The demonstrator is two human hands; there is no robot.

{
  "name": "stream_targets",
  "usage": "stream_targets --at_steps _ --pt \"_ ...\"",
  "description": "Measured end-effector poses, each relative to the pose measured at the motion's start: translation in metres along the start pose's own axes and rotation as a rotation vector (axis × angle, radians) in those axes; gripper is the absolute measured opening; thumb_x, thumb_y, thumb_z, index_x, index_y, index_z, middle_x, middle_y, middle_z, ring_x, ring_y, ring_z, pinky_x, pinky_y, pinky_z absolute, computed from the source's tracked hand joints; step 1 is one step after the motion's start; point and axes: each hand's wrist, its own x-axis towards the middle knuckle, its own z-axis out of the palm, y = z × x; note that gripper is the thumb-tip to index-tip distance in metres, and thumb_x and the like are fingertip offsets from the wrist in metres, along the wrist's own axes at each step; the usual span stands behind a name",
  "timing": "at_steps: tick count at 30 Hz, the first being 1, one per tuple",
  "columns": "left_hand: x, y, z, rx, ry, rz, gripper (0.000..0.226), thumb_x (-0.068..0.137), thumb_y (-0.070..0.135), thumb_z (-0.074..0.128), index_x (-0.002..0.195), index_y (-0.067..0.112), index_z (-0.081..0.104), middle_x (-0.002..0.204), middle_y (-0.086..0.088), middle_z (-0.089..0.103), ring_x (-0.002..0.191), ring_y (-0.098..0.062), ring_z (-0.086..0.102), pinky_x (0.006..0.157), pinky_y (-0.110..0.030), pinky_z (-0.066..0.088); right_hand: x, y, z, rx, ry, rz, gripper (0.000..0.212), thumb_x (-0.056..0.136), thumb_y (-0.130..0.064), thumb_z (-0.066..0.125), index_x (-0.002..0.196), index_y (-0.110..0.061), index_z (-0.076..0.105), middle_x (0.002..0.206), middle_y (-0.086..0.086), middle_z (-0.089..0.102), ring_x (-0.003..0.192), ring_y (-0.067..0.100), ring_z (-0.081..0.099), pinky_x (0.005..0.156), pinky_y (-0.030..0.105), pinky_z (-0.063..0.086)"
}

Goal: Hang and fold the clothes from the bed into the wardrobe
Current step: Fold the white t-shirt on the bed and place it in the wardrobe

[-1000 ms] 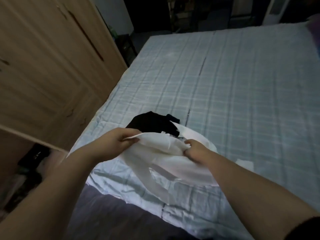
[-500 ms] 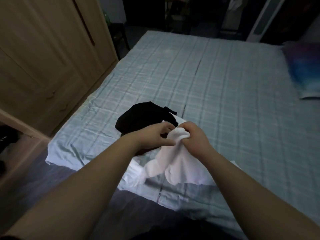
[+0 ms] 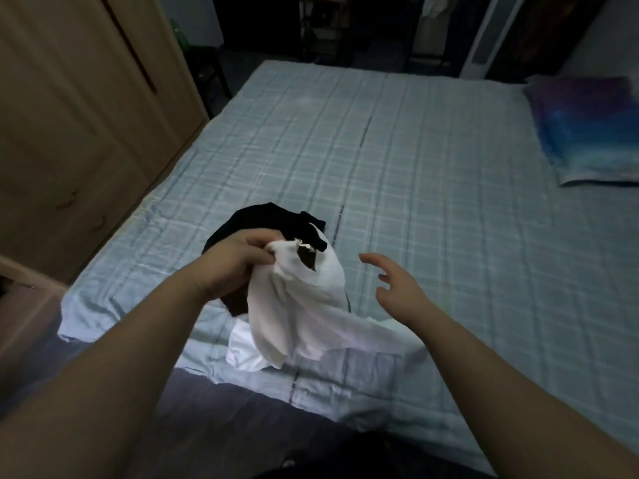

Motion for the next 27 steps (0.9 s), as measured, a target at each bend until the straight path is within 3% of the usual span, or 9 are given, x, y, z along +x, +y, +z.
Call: stream_targets --at_steps 3,6,10,12,16,19,21,24,27 --pt "-0.003 0.019 -0.010 0.014 0.113 0.021 0.020 0.073 -0.013 0.046 0.089 -0.012 0.059 0.079 -0.013 0.060 0.076 -0.020 0.060 0.068 -0.026 0.048 0.033 -0.011 0.012 -0.009 -0.134 -0.071 0.079 0.081 0.007 0.039 0.133 -0.051 0.050 0.147 -0.012 0.048 0.134 0.017 0.047 0.110 0.039 0.043" --pt "-0.017 0.041 -0.014 0.037 0.124 0.043 0.025 0.068 -0.009 0.045 0.073 -0.001 0.068 0.077 -0.012 0.059 0.074 -0.022 0.057 0.068 -0.030 0.045 0.065 -0.035 0.031 -0.009 -0.305 -0.118 0.081 0.085 0.005 0.043 0.135 -0.058 0.045 0.151 -0.010 0.045 0.130 0.018 0.050 0.103 0.031 0.047" --pt "-0.046 0.076 -0.019 0.004 0.172 0.113 0.035 0.068 -0.008 0.042 0.057 0.012 0.069 0.069 -0.008 0.059 0.069 -0.024 0.053 0.064 -0.032 0.043 0.100 -0.060 0.059 -0.045 -0.643 -0.138 0.086 0.080 0.006 0.057 0.148 -0.044 0.039 0.149 -0.019 0.042 0.138 0.007 0.040 0.110 0.023 0.036" --pt "-0.061 0.092 -0.023 0.019 0.204 0.157 0.033 0.067 -0.009 0.044 0.057 0.011 0.069 0.068 -0.010 0.060 0.070 -0.028 0.054 0.065 -0.033 0.044 0.106 -0.069 0.074 -0.105 -0.747 -0.197 0.087 0.079 0.004 0.059 0.151 -0.039 0.036 0.148 -0.014 0.045 0.130 0.005 0.046 0.102 0.016 0.038" --pt "-0.083 0.110 -0.029 0.068 0.315 0.159 0.025 0.061 -0.009 0.050 0.056 0.007 0.069 0.066 -0.015 0.060 0.064 -0.027 0.057 0.060 -0.031 0.047 0.108 -0.100 0.089 0.074 -0.714 -0.178 0.084 0.081 0.001 0.060 0.149 -0.041 0.035 0.135 -0.001 0.055 0.092 0.010 0.061 0.076 0.014 0.047" --pt "-0.093 0.115 -0.028 0.089 0.335 0.154 0.038 0.062 -0.013 0.042 0.055 0.010 0.071 0.065 -0.010 0.063 0.060 -0.021 0.059 0.059 -0.029 0.047 0.103 -0.136 0.085 0.356 -0.821 -0.124 0.083 0.064 -0.004 0.049 0.133 -0.050 0.053 0.132 -0.010 0.059 0.098 0.013 0.064 0.075 0.026 0.052" --pt "-0.100 0.117 -0.025 0.108 0.314 0.160 0.039 0.062 -0.013 0.041 0.056 0.010 0.072 0.065 -0.009 0.064 0.061 -0.019 0.060 0.059 -0.027 0.048 0.101 -0.159 0.083 0.364 -0.776 -0.202 0.079 0.071 -0.009 0.056 0.134 -0.057 0.049 0.130 -0.007 0.061 0.096 0.014 0.063 0.076 0.027 0.051" --pt "-0.111 0.123 -0.027 0.125 0.289 0.181 0.039 0.062 -0.014 0.041 0.058 0.009 0.073 0.066 -0.008 0.064 0.060 -0.018 0.060 0.057 -0.025 0.048 0.097 -0.182 0.083 0.238 -0.762 -0.261 0.060 0.086 -0.021 0.068 0.138 -0.047 0.050 0.112 0.011 0.066 0.081 0.016 0.060 0.075 0.026 0.052" --pt "-0.125 0.130 -0.040 0.131 0.367 0.246 0.036 0.062 -0.012 0.043 0.065 0.007 0.074 0.071 -0.012 0.066 0.066 -0.022 0.062 0.061 -0.028 0.050 0.082 -0.187 0.079 0.038 -0.740 -0.273 0.011 0.092 -0.031 0.065 0.100 -0.027 0.071 0.088 -0.001 0.067 0.076 0.011 0.058 0.072 0.030 0.050"
